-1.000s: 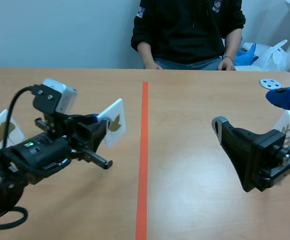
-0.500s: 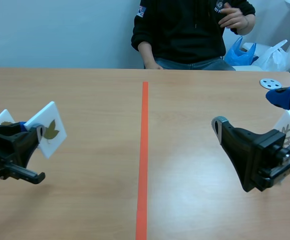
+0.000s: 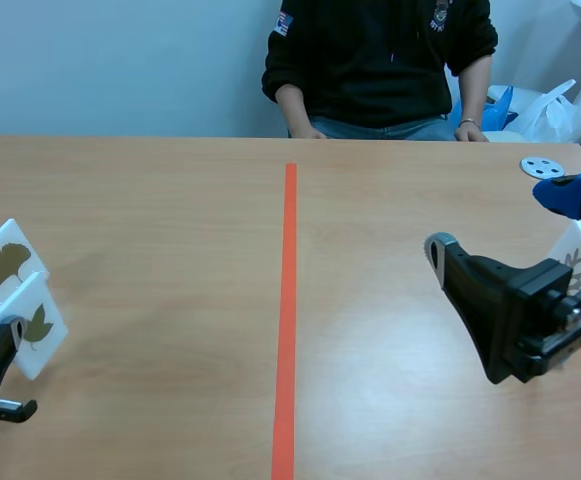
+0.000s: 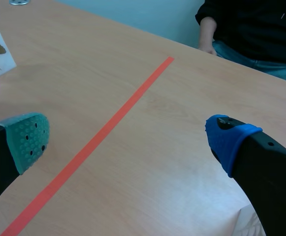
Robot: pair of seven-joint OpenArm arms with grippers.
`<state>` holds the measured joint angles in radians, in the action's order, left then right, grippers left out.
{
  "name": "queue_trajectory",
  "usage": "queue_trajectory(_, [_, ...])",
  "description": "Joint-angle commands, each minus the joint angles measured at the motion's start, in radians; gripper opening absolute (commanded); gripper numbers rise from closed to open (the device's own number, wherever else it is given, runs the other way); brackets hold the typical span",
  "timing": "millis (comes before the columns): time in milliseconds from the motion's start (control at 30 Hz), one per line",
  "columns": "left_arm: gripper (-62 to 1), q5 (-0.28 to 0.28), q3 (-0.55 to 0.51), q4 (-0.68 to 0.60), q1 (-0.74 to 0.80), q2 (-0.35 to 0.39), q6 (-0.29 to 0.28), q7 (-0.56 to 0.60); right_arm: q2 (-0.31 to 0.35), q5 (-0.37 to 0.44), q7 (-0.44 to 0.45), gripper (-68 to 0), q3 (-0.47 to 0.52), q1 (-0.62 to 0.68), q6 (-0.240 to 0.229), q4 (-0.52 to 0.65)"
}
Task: Sort the leaf by its shape. The table is split by an orange tape line. A compound leaf with several leaflets goes to the left side, a simple leaf with one blade goes to the right side. Return to the home posture when a red brick is placed on the table.
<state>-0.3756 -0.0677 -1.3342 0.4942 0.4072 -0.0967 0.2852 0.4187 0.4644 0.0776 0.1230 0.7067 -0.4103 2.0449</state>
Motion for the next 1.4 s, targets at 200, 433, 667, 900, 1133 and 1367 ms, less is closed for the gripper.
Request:
queue_trajectory(200, [-56.3,-0.064,-0.005,0.152,-0.119,-0.035,0.006,0.042,0.005,0.014,0.018,-0.4,0.013,-0.014,0.003,0.003])
queue_trajectory(433, [-56.1,-0.067,-0.032,0.266,-0.182,-0.058,0.006,0.093,0.005,0.014,0.018,-0.4,0.013,-0.014,0.003,0.003])
queue_trajectory(667, [-35.7,-0.066,-0.036,0.273,-0.179,-0.058,0.007,0.102,0.005,0.014,0.018,-0.4,0.013,-0.014,0.003,0.003])
queue_trajectory(900, [-3.7,-0.090,-0.036,0.235,-0.167,-0.057,0.004,0.198,0.005,0.014,0.018,-0.4,0.013,-0.014,0.003,0.003])
queue_trajectory(1133, [1.4,-0.111,-0.066,0.035,-0.082,-0.048,-0.051,0.161,0.005,0.014,0.018,-0.4,0.013,-0.014,0.003,0.003])
queue_trajectory(1367, [1.4,-0.093,-0.071,-0.228,0.035,-0.009,-0.161,-0.025,0.005,0.014,0.018,-0.4,0.013,-0.014,0.003,0.003])
